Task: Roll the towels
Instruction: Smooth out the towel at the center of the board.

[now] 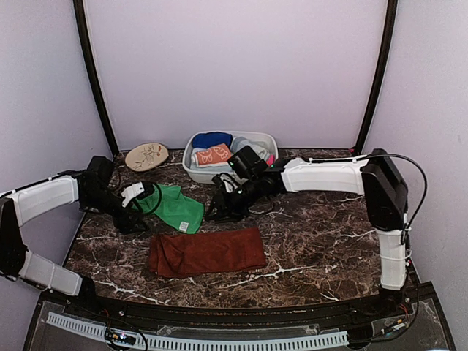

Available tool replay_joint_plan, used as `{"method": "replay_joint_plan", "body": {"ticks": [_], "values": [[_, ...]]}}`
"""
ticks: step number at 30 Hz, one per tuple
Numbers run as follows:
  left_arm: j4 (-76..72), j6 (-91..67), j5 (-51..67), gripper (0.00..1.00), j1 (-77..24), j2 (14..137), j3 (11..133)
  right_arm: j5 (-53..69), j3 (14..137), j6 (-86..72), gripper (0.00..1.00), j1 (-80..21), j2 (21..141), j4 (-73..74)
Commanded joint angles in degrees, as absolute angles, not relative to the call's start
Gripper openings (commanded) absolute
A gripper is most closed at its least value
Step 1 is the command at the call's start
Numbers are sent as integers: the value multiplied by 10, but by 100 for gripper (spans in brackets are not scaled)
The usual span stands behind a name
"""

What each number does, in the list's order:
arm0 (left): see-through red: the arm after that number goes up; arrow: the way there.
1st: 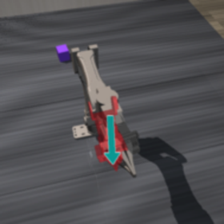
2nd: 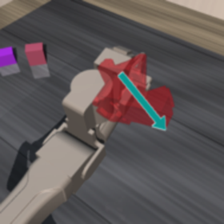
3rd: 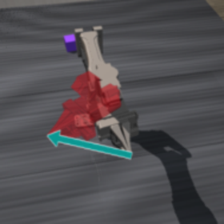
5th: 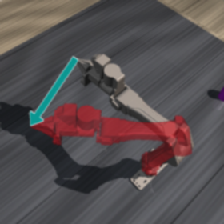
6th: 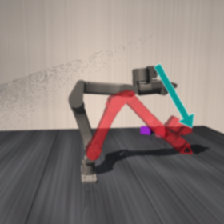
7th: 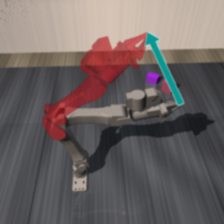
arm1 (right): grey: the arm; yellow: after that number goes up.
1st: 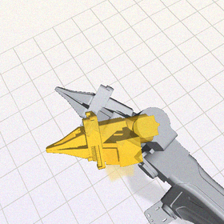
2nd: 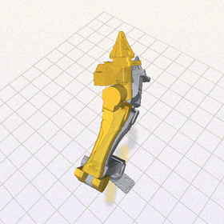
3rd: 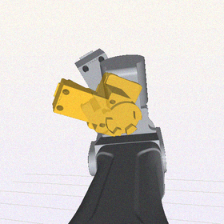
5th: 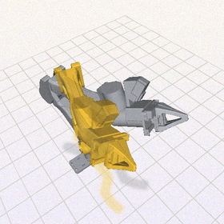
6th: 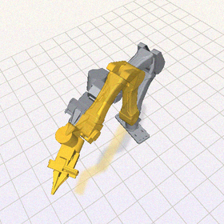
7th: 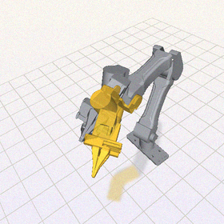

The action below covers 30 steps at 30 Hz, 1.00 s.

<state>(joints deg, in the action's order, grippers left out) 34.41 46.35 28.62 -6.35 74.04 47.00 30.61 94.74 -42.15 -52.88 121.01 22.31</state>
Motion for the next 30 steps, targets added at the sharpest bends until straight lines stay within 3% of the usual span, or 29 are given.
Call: {"method": "replay_joint_plan", "body": {"ticks": [1, 6, 15, 20, 30], "values": [[323, 439, 314, 79, -156, 759, 501, 258, 844, -378, 34, -509, 1157, 232], [325, 439, 303, 74, -251, 840, 554, 239, 779, -372, 23, -503, 1165, 218], [284, 435, 258, 54, -339, 926, 551, 215, 716, -377, 12, -487, 1183, 190], [273, 454, 200, 49, -345, 904, 510, 196, 666, -380, 7, -482, 1159, 186], [292, 519, 51, 48, -345, 776, 411, 172, 520, -400, 3, -475, 1082, 166]]}}
